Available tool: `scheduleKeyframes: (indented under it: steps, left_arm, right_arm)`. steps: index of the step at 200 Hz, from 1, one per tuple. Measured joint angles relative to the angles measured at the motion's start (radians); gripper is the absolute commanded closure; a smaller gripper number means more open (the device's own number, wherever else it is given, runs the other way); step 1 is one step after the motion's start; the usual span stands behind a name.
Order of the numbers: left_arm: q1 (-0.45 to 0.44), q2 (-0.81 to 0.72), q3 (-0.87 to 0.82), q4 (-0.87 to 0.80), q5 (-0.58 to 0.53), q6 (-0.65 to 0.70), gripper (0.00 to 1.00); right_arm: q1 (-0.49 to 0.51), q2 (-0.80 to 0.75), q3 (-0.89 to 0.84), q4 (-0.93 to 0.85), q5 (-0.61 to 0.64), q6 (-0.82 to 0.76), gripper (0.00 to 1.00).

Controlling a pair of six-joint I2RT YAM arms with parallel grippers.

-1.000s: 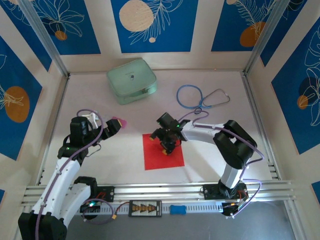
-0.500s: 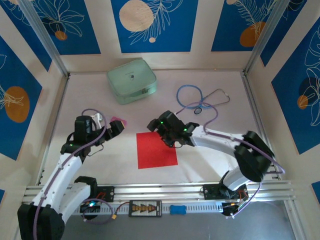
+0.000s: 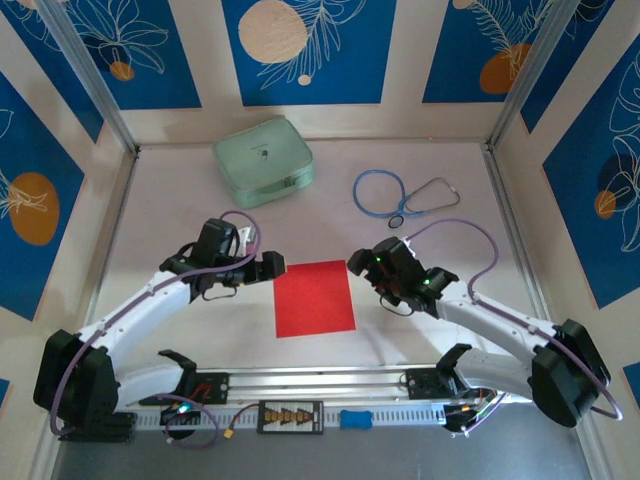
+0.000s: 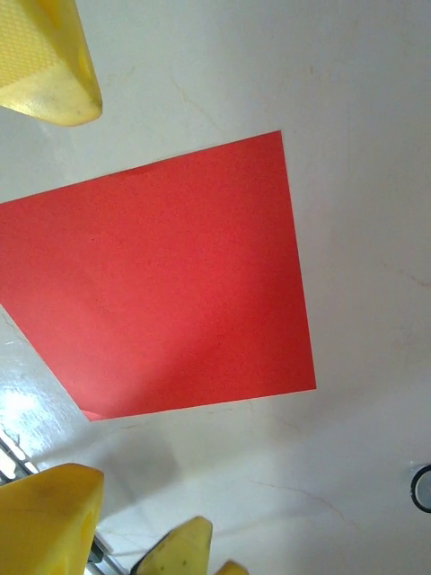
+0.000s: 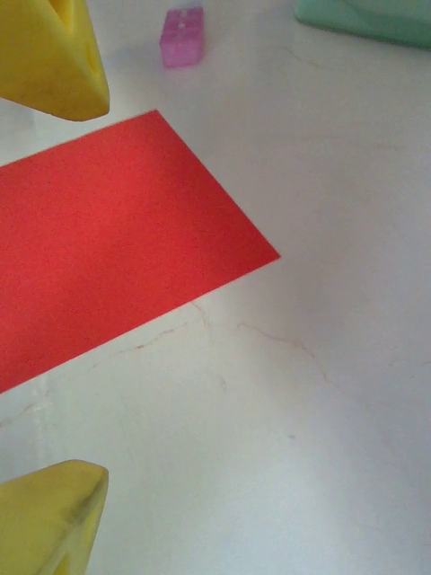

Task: Fold a paper plane with a square sheet of paper (pick it up from the middle)
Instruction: First fold the square sheet of paper in half at the center of the table.

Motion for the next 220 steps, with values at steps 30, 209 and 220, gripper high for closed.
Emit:
scheduleKeyframes:
  steps: [30, 209, 220]
  left_arm:
    - [-0.050, -0.007, -0.016, -0.009, -0.050, -0.008, 0.07]
    - [-0.446, 0.690, 0.540, -0.309, -0.421, -0.243, 0.08]
    - [-0.446, 0.702, 0.545, -0.327, -0.426, -0.256, 0.08]
  right_arm:
    - [-0.018, -0.035, 0.000, -0.043, 0.008, -0.105, 0.06]
    - [-0.338, -0.267, -0.170, -0.068, -0.372, -0.373, 0.07]
    - [-0.338, -0.254, -0.156, -0.079, -0.389, -0.385, 0.07]
